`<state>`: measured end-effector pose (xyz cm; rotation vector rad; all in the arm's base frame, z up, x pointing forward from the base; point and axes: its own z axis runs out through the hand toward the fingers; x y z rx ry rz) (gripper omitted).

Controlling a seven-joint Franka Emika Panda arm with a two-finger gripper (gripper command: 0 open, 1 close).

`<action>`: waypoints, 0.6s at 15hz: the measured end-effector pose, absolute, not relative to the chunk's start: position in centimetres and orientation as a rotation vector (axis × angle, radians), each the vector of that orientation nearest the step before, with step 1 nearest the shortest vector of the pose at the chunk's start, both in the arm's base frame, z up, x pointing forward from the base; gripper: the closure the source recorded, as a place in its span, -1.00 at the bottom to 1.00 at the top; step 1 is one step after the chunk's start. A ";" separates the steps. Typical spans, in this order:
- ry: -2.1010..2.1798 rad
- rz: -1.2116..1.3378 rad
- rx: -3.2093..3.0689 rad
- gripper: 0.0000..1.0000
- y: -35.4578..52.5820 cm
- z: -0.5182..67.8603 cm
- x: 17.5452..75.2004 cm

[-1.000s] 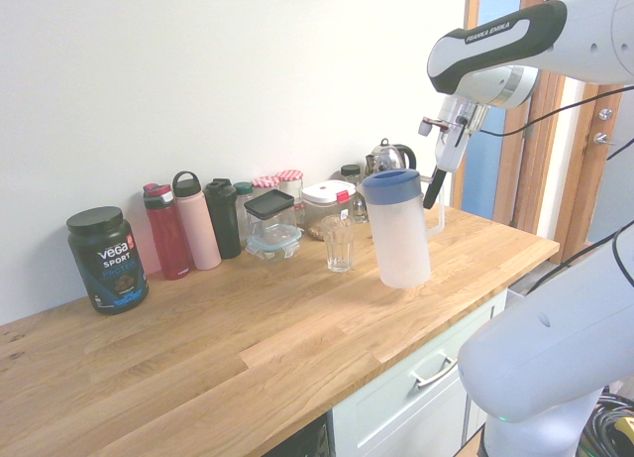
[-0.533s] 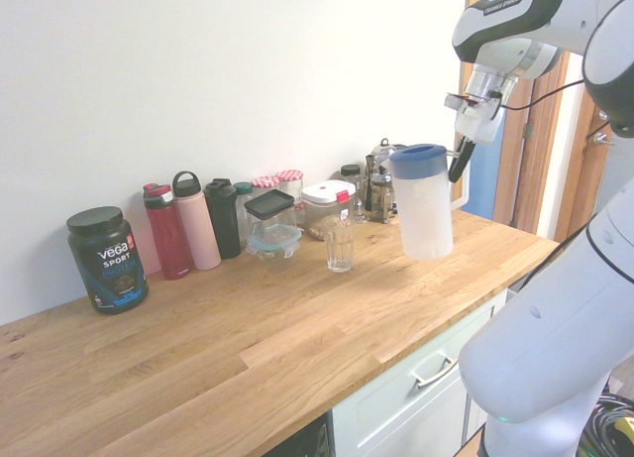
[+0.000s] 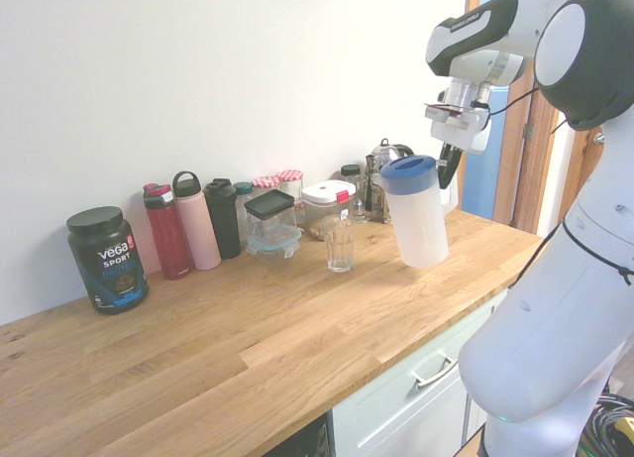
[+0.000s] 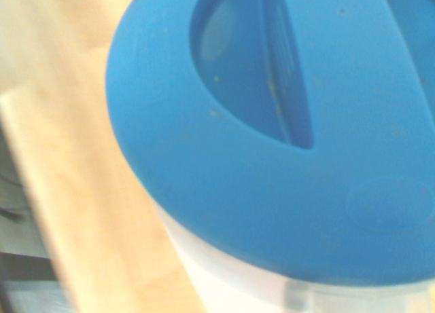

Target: Pour me some water

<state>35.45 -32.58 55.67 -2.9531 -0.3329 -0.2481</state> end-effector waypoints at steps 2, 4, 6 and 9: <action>-0.341 -0.265 -3.011 1.00 -32.2 55.4 37.3; -0.335 -0.263 -3.075 1.00 -31.9 54.7 39.2; -0.331 -0.233 -3.120 1.00 -31.2 53.7 41.1; -0.365 -0.186 -3.182 1.00 -30.0 53.3 42.9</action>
